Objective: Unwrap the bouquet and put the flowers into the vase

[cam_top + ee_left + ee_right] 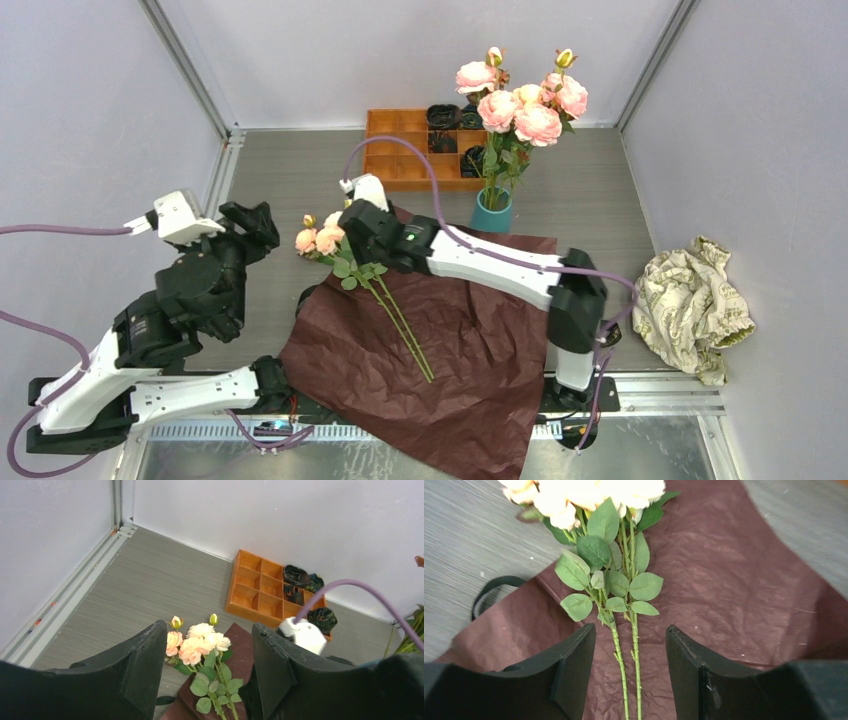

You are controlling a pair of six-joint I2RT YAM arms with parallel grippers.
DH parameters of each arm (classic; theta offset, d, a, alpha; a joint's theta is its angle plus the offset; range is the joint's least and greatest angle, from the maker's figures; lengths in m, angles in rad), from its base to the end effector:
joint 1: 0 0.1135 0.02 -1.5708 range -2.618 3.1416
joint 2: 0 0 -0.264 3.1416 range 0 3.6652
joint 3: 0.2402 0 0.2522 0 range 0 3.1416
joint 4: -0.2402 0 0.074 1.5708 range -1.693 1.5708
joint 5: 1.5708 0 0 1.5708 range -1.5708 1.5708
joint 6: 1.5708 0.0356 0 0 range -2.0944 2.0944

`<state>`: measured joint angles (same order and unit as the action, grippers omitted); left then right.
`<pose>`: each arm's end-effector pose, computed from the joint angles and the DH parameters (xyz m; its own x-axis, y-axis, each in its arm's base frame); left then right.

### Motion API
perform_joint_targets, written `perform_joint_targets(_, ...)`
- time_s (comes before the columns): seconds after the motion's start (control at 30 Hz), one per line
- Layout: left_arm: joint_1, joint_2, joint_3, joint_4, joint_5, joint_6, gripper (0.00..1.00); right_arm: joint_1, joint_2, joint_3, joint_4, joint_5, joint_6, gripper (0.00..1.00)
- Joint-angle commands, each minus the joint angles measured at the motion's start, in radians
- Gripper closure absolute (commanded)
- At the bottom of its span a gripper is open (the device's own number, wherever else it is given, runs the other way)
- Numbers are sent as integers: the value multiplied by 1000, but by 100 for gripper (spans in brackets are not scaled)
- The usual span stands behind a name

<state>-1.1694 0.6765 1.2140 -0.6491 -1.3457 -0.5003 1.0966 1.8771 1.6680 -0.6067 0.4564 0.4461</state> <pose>0.0614 -0.0557 0.4466 0.0448 -0.3796 -0.9241 -0.1727 0.9081 -0.3814 0.2077 0.3703 0.2959 -0.5851 -0.2917 -0.7567 -0.4525 0.8917 0.0061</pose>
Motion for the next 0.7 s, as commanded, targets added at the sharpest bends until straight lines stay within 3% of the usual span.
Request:
perform_joint_targets(0.0,0,5,26,-64,-36,-64,37,-26,67,87,-7,-79,40,41)
perform_joint_targets(0.23,0,-40,-6,-63,-42,-66,37,-86,203,143,1,-166,33,53)
perform_joint_targets(0.67,-1,-60,-13,-100,-62,-74,37,-134,398,305,-16,-252,-1,54)
